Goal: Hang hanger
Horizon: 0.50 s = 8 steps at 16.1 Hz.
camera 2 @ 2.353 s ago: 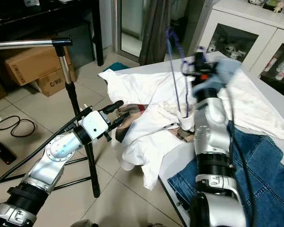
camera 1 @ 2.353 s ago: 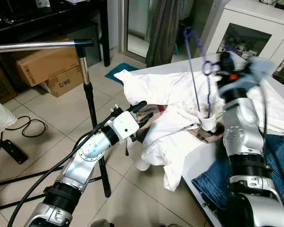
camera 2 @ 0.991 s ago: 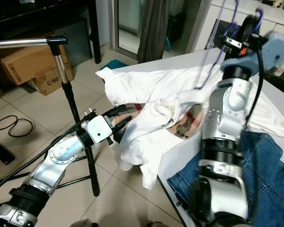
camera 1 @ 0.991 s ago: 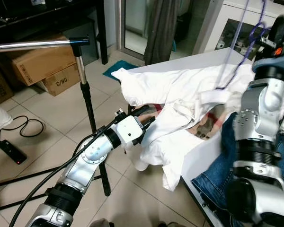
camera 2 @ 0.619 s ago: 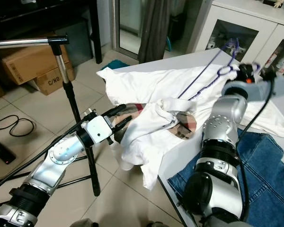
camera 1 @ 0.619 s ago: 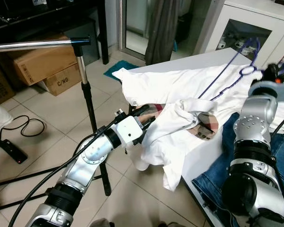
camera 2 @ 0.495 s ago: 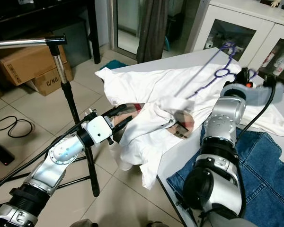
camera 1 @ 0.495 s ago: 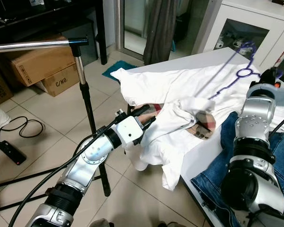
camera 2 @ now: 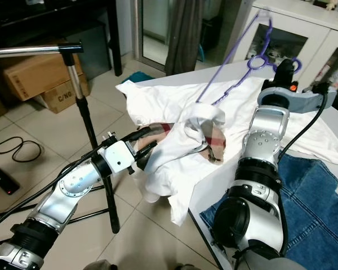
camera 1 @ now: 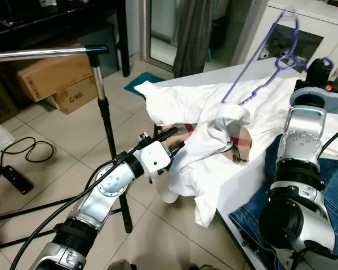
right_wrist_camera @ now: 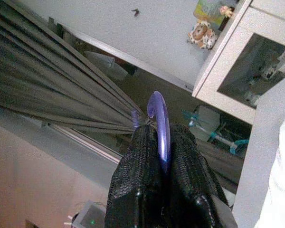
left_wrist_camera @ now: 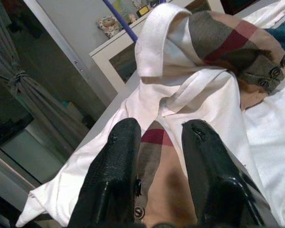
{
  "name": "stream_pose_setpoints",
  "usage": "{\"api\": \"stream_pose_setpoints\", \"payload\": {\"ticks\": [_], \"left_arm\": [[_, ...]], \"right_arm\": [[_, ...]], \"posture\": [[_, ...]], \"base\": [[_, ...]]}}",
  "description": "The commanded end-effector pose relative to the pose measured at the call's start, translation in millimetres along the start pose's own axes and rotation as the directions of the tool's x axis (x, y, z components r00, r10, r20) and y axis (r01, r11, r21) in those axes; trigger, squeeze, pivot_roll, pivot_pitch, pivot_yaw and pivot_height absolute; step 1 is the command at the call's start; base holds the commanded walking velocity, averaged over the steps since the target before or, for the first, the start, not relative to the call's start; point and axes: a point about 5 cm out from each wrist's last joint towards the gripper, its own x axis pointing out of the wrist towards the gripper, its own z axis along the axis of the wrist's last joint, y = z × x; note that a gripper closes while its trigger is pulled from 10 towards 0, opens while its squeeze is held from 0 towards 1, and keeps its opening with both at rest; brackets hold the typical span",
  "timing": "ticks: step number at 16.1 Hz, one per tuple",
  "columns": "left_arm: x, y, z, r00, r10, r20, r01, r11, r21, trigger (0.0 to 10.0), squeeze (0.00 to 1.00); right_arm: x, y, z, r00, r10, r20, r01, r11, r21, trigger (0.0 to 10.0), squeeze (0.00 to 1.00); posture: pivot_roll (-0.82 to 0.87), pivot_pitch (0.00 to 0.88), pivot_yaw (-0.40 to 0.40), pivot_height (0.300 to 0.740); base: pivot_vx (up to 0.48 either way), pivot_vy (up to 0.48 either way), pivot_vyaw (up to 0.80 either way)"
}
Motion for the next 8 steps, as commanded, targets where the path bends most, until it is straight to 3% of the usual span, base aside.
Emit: {"api": "stream_pose_setpoints", "payload": {"ticks": [1,4,7,8], "left_arm": [[3.8,-0.7,2,1.0,-0.014,0.01,0.014,1.0,0.025,10.0,0.0],[4.9,2.6,3,1.0,0.008,0.015,-0.009,1.0,0.022,10.0,0.0],[9.0,14.5,7,0.995,0.091,0.042,-0.09,0.996,-0.028,10.0,0.0],[10.6,22.9,8,0.985,0.158,0.062,-0.151,0.983,-0.104,10.0,0.0]], "right_arm": [[7.6,15.9,12,0.996,0.067,0.051,-0.065,0.998,-0.025,0.0,0.0],[5.2,35.4,7,0.977,0.211,0.028,-0.208,0.973,-0.101,0.0,0.0],[-5.0,41.1,-4,0.957,0.29,-0.034,-0.291,0.956,-0.044,0.0,0.0],[-14.3,47.1,-8,0.931,0.358,-0.063,-0.359,0.933,0.008,0.0,0.0]], "posture": [[0.07,0.018,-0.071,0.74],[0.07,0.018,-0.066,0.74],[0.08,0.019,-0.067,0.74],[0.08,0.021,-0.065,0.74]], "base": [[0.0,0.0,0.0],[0.0,0.0,0.0],[0.0,0.0,0.0],[0.0,0.0,0.0]]}}
